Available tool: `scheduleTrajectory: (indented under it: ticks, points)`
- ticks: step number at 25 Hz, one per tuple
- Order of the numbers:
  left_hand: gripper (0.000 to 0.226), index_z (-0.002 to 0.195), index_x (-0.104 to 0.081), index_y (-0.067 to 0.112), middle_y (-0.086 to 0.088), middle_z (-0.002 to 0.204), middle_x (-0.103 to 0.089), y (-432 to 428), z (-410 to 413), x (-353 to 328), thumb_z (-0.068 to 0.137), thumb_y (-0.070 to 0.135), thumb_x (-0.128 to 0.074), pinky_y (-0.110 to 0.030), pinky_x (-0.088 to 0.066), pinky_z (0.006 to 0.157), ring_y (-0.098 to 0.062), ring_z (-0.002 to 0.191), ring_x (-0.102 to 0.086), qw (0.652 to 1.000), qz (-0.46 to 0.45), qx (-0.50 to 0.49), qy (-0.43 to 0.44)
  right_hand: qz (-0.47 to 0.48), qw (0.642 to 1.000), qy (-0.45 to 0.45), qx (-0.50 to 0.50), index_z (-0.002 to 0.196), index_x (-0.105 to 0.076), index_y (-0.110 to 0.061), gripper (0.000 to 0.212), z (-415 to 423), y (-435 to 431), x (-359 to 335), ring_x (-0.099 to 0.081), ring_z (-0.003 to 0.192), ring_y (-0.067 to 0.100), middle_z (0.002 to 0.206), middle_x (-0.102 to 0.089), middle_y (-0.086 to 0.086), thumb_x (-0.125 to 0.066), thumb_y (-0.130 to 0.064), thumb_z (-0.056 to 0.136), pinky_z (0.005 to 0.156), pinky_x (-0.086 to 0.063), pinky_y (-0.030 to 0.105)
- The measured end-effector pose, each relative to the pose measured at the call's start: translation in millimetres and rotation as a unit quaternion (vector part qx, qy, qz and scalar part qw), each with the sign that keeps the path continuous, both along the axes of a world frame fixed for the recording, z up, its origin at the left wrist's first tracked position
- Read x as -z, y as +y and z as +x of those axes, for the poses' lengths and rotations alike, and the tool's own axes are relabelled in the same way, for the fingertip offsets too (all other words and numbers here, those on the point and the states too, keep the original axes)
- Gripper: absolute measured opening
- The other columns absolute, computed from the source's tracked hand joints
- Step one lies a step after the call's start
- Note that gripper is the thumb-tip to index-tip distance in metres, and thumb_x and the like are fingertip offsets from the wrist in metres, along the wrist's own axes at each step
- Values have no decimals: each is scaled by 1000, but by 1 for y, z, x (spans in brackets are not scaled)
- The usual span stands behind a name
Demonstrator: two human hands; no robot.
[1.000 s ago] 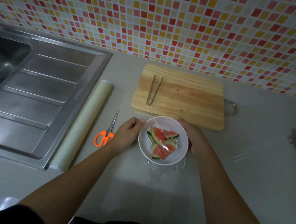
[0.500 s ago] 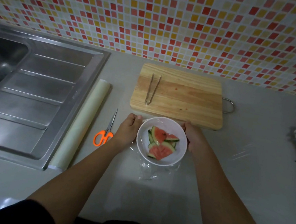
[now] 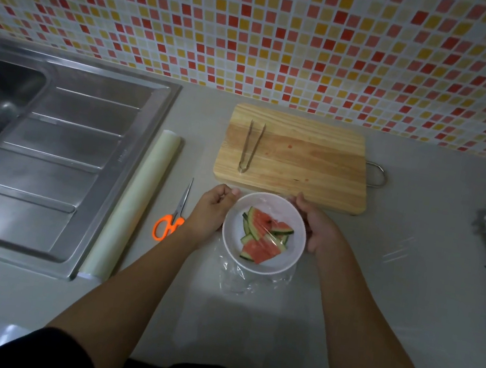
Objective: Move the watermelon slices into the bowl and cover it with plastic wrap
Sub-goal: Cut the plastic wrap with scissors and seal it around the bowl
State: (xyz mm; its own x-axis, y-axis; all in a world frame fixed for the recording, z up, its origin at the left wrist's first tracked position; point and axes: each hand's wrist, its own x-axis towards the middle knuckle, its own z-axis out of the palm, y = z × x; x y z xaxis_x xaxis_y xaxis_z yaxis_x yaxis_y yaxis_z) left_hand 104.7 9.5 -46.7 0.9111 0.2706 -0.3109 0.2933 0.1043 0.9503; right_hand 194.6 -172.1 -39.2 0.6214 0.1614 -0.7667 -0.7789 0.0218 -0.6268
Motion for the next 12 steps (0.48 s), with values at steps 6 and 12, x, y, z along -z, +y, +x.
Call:
scheduleTrajectory:
  ticks: [6, 12]
  points:
    - [28, 77, -46, 20, 7, 61, -50, 0, 2, 8, 100, 34, -42, -15, -39, 45, -1, 49, -46, 999, 35, 23, 1, -66, 996, -52, -14, 90, -66, -11, 41, -2, 4, 3, -62, 84, 27, 83, -67, 9, -43, -44, 95, 78, -51, 38]
    - [29, 72, -47, 16, 1, 67, -50, 7, 8, 7, 98, 30, -49, -27, -40, 57, -12, 61, -46, 991, 129, 30, -3, -187, 964, -175, -70, 65, -63, -17, 40, 5, 3, -1, -61, 70, 23, 70, -64, 5, -47, -40, 94, 70, -47, 31]
